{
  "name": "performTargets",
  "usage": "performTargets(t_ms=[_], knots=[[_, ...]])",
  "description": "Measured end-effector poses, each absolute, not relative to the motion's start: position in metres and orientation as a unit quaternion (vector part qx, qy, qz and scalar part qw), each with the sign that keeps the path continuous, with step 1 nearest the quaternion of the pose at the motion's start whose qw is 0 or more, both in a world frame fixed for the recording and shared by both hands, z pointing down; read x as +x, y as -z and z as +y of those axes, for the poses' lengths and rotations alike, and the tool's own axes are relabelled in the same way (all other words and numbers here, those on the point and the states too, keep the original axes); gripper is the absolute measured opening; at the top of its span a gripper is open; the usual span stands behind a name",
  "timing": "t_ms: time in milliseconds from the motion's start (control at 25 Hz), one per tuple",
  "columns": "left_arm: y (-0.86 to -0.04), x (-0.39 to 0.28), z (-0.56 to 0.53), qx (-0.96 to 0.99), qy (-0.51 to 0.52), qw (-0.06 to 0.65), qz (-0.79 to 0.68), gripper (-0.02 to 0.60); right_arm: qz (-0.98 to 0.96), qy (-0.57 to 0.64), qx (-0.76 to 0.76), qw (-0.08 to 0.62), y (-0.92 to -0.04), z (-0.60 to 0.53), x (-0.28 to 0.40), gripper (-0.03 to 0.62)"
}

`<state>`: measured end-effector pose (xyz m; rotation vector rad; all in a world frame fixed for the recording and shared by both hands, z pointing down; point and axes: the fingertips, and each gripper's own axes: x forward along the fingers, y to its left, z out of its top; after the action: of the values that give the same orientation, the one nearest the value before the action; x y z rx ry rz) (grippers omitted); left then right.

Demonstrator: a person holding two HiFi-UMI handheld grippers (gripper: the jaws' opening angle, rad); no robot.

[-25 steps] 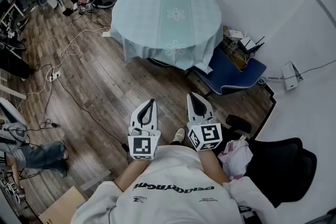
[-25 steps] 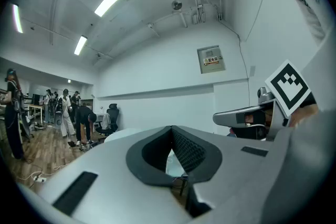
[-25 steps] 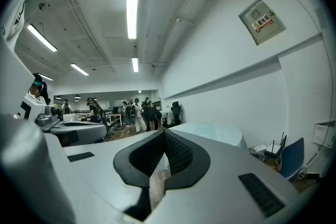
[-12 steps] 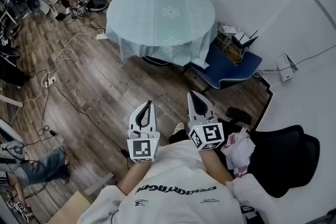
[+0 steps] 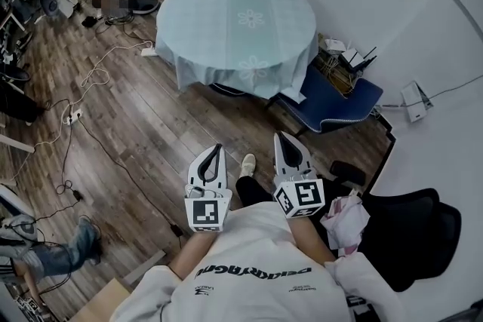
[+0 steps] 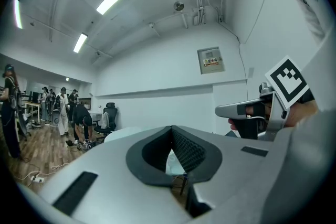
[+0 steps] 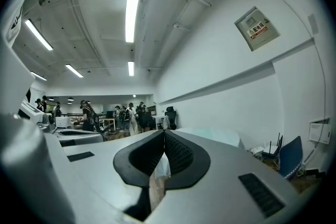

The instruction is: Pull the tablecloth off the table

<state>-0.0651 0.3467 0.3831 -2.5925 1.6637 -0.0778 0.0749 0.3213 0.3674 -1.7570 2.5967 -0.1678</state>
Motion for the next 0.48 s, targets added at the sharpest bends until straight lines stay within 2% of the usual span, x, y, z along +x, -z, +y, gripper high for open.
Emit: performTargets(t_ms=[280, 480], knots=[[-0.379, -0.066, 0.271, -0.842, 0.013, 0.032, 0.538, 0.015, 0.823, 0.064, -0.564, 0.006, -0.375, 0.244, 0.078, 0.034], [-0.388, -0.07, 0.192, -0.827, 0.029, 0.007, 0.561, 0.015, 0.823, 0.075, -0.563, -0.002, -0.381, 0.17, 0.087, 0.034]])
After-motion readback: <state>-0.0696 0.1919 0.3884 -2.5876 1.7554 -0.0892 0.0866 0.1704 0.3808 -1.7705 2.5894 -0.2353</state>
